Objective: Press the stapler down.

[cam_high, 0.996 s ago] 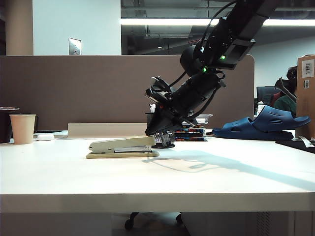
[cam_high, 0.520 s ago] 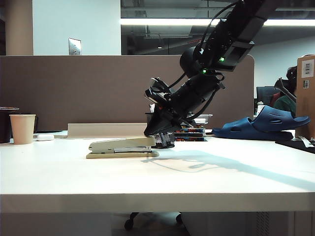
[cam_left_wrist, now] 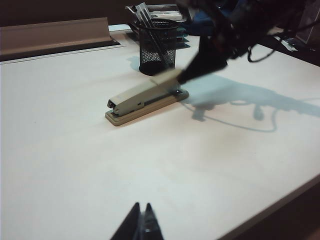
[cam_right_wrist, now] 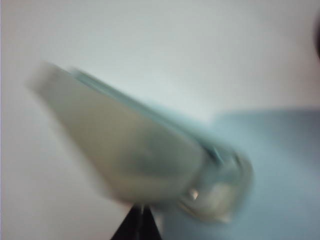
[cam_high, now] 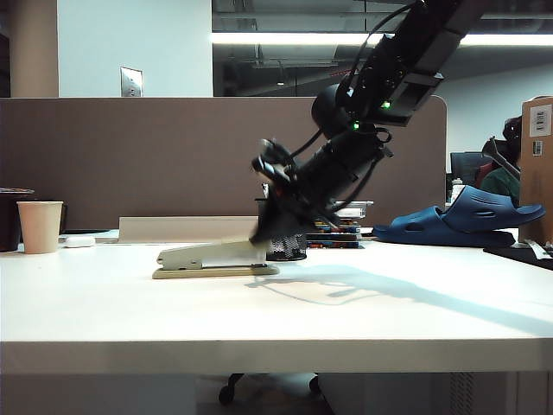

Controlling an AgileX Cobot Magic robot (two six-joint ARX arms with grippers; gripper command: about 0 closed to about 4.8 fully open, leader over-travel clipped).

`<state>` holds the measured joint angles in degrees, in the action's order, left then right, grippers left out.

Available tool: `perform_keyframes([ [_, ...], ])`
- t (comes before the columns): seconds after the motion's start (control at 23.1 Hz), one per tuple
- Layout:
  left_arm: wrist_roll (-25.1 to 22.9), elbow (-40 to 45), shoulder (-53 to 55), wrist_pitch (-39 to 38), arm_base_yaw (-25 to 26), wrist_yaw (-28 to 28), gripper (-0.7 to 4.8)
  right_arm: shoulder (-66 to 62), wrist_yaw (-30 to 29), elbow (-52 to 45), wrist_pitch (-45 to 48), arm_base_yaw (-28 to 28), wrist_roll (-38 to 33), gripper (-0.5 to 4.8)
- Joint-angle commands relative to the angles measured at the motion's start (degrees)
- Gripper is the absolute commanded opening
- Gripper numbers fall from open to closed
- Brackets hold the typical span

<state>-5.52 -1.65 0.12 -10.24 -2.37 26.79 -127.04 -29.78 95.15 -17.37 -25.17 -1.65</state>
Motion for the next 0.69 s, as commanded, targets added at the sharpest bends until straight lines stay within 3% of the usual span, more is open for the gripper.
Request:
perform_keyframes([
  [0.04,0.0,-0.3,0.0,0.4,0.0,0.0,-0.06,-1.3,1.8,-0.7,-3.0,0.4,0.3,-0.09],
  [0.69,0.0,-0.3,0.0,0.5,0.0,0.0,-0.06,-0.3,1.6,0.5,-0.3,0.5,0.4,-0.09],
])
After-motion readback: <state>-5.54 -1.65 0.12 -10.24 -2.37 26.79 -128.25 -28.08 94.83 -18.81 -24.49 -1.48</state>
